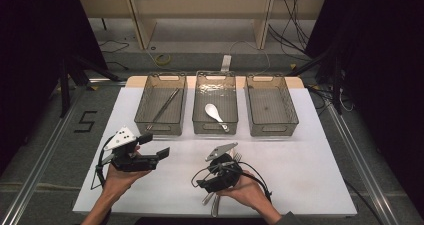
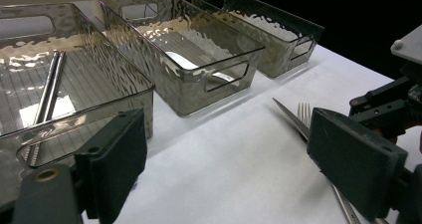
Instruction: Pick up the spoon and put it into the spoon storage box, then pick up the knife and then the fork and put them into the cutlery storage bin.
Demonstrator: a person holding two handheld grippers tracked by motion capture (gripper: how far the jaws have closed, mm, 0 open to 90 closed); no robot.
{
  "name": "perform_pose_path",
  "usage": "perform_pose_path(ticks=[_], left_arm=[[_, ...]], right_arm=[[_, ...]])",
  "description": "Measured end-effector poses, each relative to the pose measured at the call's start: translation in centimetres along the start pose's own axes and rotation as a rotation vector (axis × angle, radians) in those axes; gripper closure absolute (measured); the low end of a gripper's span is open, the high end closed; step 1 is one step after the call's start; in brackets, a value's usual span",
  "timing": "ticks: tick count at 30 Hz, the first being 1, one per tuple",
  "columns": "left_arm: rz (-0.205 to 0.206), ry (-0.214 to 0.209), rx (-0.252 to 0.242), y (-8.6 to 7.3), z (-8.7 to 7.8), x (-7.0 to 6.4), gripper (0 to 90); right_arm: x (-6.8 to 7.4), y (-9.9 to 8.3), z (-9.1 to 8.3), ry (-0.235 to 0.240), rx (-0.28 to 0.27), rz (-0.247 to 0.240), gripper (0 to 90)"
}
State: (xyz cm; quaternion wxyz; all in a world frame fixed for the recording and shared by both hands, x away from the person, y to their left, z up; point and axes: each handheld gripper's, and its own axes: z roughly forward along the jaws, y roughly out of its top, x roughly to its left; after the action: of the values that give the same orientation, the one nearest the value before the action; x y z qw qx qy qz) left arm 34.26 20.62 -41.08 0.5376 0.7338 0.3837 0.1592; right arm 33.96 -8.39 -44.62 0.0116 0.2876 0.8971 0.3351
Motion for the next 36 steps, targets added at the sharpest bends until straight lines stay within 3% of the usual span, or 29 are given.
perform_pose_path(ticks=[10,14,20,26,29,34,36], left_arm=[[0.0,-0.002,-0.001,0.0,-0.1,0.0,15.4],[-0.001,-0.002,-0.003,0.0,-0.2,0.1,15.4],[0.002,-0.004,0.0,0.0,0.0,0.0,15.4],[0.002,0.0,-0.001,0.0,-0.1,0.0,15.4],[0.009,-0.002,0.005,0.0,-0.1,0.0,15.4],[0.01,-0.003,0.003,0.0,-0.1,-0.1,15.4],[0.011,-0.002,0.003,0.0,-0.1,-0.1,15.4]], right_arm=[[0.4,-0.3,0.7,0.005,0.017,-0.021,42.7],[0.5,-0.5,0.9,0.008,0.013,-0.039,53.0],[0.7,-0.8,1.3,-0.001,0.051,-0.045,71.3],[1.0,-0.9,1.8,-0.002,0.074,-0.084,85.7],[1.3,-1.1,2.0,0.004,0.091,-0.098,90.0],[1.6,-1.2,2.5,0.019,0.122,-0.119,90.0],[1.8,-1.2,2.4,0.039,0.155,-0.091,90.0]])
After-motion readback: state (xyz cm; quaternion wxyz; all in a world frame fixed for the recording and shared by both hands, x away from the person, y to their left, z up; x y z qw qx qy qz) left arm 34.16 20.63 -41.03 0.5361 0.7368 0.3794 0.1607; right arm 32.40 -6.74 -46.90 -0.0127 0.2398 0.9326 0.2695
